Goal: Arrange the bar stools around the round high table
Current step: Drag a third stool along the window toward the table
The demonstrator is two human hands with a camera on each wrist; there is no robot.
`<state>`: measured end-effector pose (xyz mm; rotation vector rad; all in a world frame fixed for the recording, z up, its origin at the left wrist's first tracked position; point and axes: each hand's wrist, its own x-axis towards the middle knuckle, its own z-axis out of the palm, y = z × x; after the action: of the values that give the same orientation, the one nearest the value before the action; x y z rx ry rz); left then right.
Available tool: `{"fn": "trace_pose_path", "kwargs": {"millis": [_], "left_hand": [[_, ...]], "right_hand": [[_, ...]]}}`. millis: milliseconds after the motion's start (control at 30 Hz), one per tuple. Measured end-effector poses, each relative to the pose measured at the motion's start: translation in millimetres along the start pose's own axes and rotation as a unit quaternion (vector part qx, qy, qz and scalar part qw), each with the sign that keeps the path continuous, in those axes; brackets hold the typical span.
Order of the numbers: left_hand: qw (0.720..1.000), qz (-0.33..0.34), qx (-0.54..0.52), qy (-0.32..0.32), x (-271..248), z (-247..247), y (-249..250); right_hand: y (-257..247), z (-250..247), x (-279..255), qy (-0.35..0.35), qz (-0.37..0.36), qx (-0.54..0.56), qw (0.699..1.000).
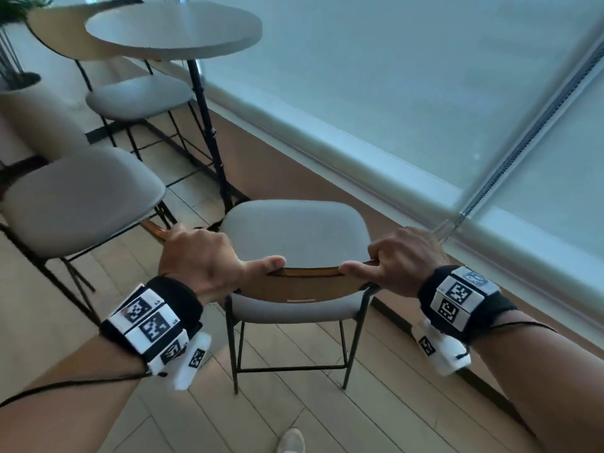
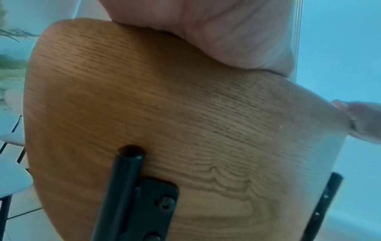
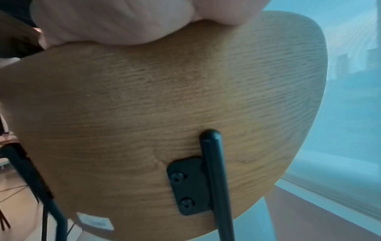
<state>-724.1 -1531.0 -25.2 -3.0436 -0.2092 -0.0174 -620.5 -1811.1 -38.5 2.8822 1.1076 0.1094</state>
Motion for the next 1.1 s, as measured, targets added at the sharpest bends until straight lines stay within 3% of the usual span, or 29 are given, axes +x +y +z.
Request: {"fn": "trace_pose_path", "kwargs": {"millis": [167,800,1100], "left_hand": [[0.997,-0.080,-0.002,-0.008,7,0,29],[0.967,-0.254,-0.024,-0.024,103,-13,170],[0.947,-0.317,-0.031,-0.034,148,-23,221]], "right_hand": [[44,6,37,0.012,-0.069,-0.002,0.998],[222,29,156,0.043,-0.265,0.063,0.961],[278,32,203,0.035,-0.292,0.095,0.951]]}}
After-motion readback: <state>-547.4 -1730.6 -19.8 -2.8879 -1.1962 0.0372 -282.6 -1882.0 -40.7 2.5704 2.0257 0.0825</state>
